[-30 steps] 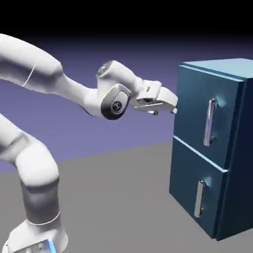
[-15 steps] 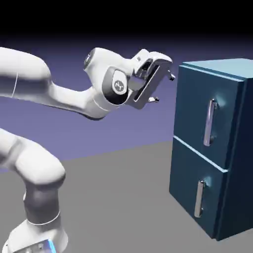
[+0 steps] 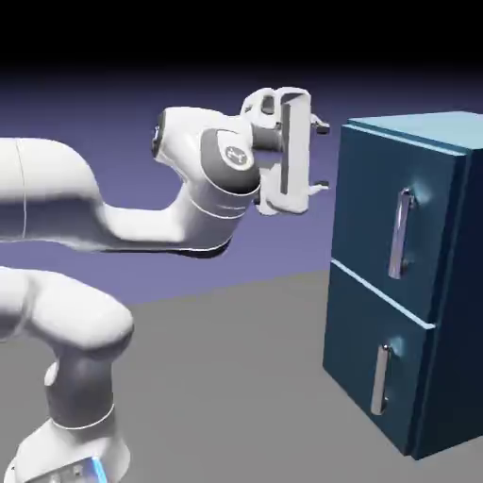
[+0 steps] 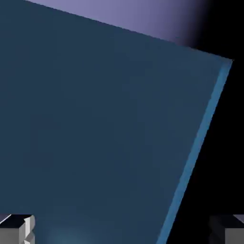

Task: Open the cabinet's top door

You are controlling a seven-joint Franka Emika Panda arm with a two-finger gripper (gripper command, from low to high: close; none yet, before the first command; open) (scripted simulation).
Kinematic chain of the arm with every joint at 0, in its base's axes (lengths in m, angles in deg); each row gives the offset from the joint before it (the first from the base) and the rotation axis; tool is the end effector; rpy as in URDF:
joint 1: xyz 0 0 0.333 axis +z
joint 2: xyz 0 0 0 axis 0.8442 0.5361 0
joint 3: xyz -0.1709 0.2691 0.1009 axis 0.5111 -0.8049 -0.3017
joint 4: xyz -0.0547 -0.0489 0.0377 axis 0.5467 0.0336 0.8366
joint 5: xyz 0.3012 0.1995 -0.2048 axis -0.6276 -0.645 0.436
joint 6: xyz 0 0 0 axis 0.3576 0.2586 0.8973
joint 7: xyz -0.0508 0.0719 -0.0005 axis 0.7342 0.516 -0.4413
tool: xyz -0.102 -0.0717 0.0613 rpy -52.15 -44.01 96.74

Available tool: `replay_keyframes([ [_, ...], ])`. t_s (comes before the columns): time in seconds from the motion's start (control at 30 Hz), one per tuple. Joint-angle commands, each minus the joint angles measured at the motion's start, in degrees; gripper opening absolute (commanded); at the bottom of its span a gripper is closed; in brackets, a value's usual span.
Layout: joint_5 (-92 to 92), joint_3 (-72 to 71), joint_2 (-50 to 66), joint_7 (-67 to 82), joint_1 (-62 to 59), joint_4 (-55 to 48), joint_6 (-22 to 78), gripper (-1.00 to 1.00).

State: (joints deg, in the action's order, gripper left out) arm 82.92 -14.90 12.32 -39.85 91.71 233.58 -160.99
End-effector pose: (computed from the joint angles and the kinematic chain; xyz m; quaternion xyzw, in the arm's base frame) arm 0.3709 -0.0842 0.5888 0.6038 0.4724 0.5237 0.3715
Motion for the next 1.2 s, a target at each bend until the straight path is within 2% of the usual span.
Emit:
replay_keyframes([
  [0.0,2.5,1.2,-0.7,1.3,0.8,-0.3,0.1,1.0],
  [0.77,59.8,27.7,-16.4,32.0,20.0,-8.1,2.0,1.0],
  [0.83,60.8,28.2,-16.7,32.6,20.3,-8.3,2.1,1.0],
  [1.0,61.8,30.7,-15.7,32.7,29.9,-15.0,4.7,1.0],
  [1.03,61.8,30.7,-15.7,32.7,29.9,-15.0,4.7,-1.0],
  [1.17,61.2,28.3,-15.9,31.7,25.2,-8.8,11.1,-1.0],
])
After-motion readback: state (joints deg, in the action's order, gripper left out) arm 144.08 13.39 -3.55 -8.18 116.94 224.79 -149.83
